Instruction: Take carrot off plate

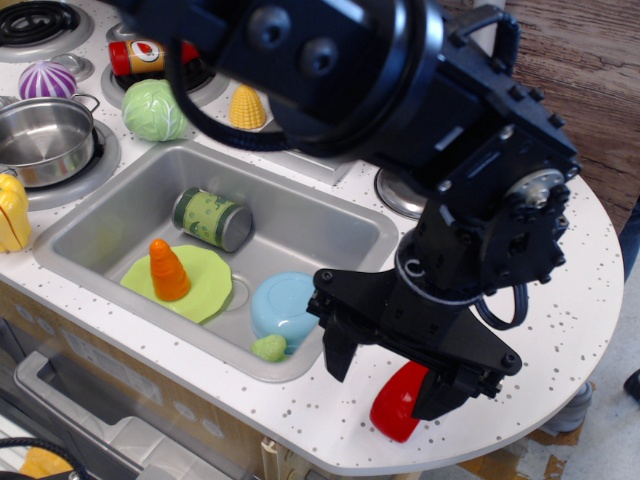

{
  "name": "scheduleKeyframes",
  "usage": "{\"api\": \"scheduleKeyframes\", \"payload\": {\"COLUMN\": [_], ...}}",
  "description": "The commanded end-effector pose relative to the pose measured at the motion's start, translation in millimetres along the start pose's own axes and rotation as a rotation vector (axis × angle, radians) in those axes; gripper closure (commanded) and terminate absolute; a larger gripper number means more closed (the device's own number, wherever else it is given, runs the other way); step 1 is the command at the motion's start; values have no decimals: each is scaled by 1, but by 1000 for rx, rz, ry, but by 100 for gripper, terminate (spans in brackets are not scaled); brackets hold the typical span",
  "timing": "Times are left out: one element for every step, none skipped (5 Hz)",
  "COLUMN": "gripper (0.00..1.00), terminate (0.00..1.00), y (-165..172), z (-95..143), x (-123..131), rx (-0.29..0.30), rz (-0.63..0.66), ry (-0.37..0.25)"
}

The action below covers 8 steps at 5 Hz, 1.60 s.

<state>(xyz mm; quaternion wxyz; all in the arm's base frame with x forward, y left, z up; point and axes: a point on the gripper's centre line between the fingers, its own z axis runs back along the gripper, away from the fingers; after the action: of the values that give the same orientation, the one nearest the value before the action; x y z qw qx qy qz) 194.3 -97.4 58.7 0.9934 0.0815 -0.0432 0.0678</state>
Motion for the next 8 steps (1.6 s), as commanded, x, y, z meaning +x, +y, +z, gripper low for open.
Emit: {"api": "scheduleKeyframes", "payload": {"gripper": [0,0,0,0,0,0,0,0], "terminate": [0,0,0,0,0,0,0,0], "y": [0,28,68,113,157,188,210,220], "z": [0,32,43,33,12,-23,-62,-90], "x": [0,24,44,61,79,91,96,96], "rx": [0,10,24,72,129,115,57,16], "rz": [0,-66,-136,-236,-310,-340,-351,-345], "ry": [0,70,41,7,-54,-105,-136,-149]}}
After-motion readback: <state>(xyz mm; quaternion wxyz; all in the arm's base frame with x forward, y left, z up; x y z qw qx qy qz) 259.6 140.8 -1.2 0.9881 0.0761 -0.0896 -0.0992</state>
